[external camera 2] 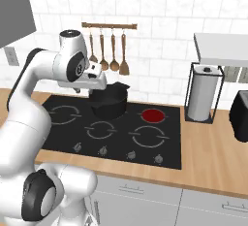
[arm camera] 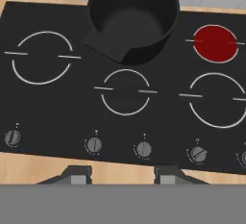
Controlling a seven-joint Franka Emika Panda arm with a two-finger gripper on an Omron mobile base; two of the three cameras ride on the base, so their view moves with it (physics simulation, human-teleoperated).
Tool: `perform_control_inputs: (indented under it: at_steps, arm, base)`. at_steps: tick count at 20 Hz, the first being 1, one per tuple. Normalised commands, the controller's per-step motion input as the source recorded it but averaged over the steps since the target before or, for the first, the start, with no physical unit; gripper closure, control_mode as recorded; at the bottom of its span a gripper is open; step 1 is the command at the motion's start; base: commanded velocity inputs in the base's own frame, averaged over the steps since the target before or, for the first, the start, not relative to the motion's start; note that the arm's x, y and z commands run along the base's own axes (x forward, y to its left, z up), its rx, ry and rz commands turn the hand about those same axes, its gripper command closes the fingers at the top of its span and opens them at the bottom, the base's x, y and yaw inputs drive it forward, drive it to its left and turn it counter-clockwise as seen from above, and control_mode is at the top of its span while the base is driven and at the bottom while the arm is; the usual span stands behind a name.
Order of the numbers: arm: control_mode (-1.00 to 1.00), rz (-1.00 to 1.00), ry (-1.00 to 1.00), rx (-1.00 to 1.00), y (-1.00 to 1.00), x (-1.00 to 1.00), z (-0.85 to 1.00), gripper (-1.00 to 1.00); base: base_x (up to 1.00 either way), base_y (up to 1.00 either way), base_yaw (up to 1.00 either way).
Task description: Turn off the rear right burner of the stove.
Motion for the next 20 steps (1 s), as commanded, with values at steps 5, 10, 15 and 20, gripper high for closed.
perform_control_inputs:
  at_steps: [5, 10, 15, 20]
  arm:
    - [-1.00, -0.08, 0.01, 0.03, -0.53, -0.14, -0.20, -1.00]
    - [-1.00, -0.34, 0.16, 0.09, -1.00, -0.04, -0.55, -1.00]
    - [-1.00, -0.32, 0.13, 0.06, -1.00, 0.00, -0.48, -1.00]
    - [-1.00, -0.30, 0.13, 0.05, -0.99, 0.02, -0.53, -1.00]
  base:
    - [0.00, 0.00, 0.00]
    - [0.00, 0.00, 0.00]
    - [0.00, 0.00, 0.00]
    - [0.00, 0.00, 0.00]
